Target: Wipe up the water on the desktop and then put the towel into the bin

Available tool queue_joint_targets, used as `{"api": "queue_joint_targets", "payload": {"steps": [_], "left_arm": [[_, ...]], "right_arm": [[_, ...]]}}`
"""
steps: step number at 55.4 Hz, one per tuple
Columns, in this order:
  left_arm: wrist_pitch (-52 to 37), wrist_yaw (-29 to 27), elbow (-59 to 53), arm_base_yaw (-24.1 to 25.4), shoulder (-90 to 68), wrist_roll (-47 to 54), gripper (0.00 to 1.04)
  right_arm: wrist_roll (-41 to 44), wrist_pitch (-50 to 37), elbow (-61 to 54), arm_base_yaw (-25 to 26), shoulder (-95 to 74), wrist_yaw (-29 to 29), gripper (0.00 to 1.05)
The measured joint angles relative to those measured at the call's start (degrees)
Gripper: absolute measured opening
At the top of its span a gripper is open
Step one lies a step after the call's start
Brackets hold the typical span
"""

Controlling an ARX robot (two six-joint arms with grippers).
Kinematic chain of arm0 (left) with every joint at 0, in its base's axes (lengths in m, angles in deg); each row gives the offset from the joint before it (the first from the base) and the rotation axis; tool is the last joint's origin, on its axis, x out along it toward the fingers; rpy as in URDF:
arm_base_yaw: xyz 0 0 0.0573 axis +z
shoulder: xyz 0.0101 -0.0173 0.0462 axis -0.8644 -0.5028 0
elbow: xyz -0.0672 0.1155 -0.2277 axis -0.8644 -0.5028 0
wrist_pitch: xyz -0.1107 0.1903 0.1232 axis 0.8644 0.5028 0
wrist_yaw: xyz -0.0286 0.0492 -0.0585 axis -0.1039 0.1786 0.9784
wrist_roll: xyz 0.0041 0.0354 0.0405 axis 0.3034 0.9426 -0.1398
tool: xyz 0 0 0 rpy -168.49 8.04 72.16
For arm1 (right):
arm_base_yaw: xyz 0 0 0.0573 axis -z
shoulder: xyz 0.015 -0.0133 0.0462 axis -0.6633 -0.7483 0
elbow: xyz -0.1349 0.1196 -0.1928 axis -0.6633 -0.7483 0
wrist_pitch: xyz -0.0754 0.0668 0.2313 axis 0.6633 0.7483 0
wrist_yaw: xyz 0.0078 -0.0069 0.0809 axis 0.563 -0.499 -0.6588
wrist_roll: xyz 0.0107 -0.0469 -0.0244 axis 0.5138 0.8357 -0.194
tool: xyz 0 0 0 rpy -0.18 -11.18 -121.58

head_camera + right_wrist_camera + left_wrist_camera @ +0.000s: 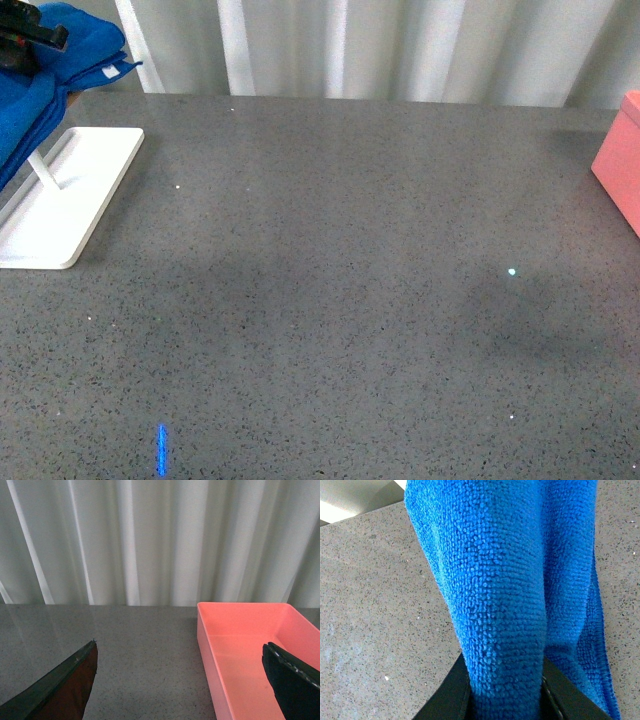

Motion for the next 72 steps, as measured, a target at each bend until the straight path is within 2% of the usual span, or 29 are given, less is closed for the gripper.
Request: {"api": "queue_joint_targets", "payload": {"steps": [17,21,25,39,51,59,72], "left_arm": [[0.68,0.44,0.52,0.09,0.42,-0.79,0.17],[1.31,2.14,1.27,0.13,1.77,-0.24,0.09],[1.31,2.54,1.38,0.13,2.75,-0.11,0.06],[2.21,5.09,1.64,0.11,5.03,0.46,0.06],[2.45,9.42,3.54,-0.76,8.39,-2.58,0.06],[0.22,13.53,4.17,-3.08,13.31,-5.27,0.06],[-11.93,22.84,-1.42,-12.41,24.85,-12.44,0.06]], "right_arm": [[0.00,0.00,0.00,0.00,0.00,0.00,0.98],[0.00,0.00,0.00,0.00,0.00,0.00,0.98],[0.00,0.00,0.00,0.00,0.00,0.00,0.98],[0.00,0.00,0.00,0.00,0.00,0.00,0.98],[0.00,0.00,0.00,0.00,0.00,0.00,0.98],[0.00,0.00,0.00,0.00,0.00,0.00,0.98],[0.00,0.00,0.00,0.00,0.00,0.00,0.98]]}}
